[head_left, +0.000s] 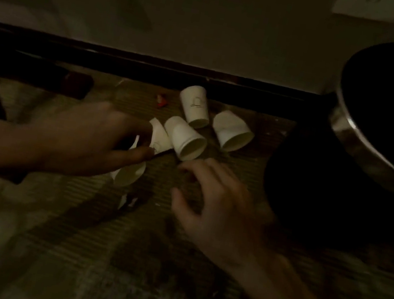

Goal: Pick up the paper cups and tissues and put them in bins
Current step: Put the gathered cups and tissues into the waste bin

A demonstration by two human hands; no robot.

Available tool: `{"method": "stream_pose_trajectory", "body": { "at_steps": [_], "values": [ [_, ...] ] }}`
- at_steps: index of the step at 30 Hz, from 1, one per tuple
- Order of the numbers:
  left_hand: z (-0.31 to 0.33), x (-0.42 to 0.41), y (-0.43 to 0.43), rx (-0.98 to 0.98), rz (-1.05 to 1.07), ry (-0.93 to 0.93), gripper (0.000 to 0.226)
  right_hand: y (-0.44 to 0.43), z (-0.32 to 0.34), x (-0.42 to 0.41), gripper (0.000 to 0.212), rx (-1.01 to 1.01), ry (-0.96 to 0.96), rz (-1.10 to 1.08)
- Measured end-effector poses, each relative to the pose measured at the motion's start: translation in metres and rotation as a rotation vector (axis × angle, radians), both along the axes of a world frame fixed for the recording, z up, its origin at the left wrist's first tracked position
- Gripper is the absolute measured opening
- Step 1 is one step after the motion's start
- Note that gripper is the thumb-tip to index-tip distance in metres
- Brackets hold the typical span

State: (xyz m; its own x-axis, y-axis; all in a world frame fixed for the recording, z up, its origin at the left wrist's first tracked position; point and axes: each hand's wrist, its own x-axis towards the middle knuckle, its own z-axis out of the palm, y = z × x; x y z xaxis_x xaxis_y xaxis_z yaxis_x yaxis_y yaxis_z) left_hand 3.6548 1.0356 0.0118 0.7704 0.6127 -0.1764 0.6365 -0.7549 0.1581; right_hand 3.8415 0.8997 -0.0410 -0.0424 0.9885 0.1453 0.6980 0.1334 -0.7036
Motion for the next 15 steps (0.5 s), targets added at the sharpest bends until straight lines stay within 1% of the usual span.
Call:
{"method": "stream_pose_trajectory", "body": {
  "at_steps": [4, 7, 9, 11, 13, 14, 15],
  "values": [
    [-0.051, -0.045, 0.007, -0.02, 0.244, -0.003, 0.049, 0.029, -0.037, -0.028, 0.038, -0.142, -0.001, 0.096],
    [-0.09, -0.063, 0.017, -0.115, 0.454, -0.108, 0.052, 0.051, -0.059, -0.044, 0.044, -0.32, -0.002, 0.129],
    [-0.112, -0.068, 0.027, -0.173, 0.594, -0.183, 0.051, 0.067, -0.071, -0.054, 0.048, -0.437, 0.09, 0.098],
    [-0.132, -0.071, 0.037, -0.222, 0.715, -0.22, 0.056, 0.08, -0.08, -0.063, 0.054, -0.524, 0.236, 0.029],
    [-0.15, -0.078, 0.045, -0.249, 0.758, -0.247, 0.063, 0.09, -0.087, -0.074, 0.064, -0.617, 0.341, -0.04],
    [-0.158, -0.081, 0.046, -0.267, 0.753, -0.286, 0.065, 0.093, -0.09, -0.079, 0.066, -0.65, 0.372, -0.052],
    [-0.165, -0.081, 0.047, -0.298, 0.748, -0.346, 0.067, 0.094, -0.094, -0.083, 0.063, -0.662, 0.397, -0.054]
  ]
}}
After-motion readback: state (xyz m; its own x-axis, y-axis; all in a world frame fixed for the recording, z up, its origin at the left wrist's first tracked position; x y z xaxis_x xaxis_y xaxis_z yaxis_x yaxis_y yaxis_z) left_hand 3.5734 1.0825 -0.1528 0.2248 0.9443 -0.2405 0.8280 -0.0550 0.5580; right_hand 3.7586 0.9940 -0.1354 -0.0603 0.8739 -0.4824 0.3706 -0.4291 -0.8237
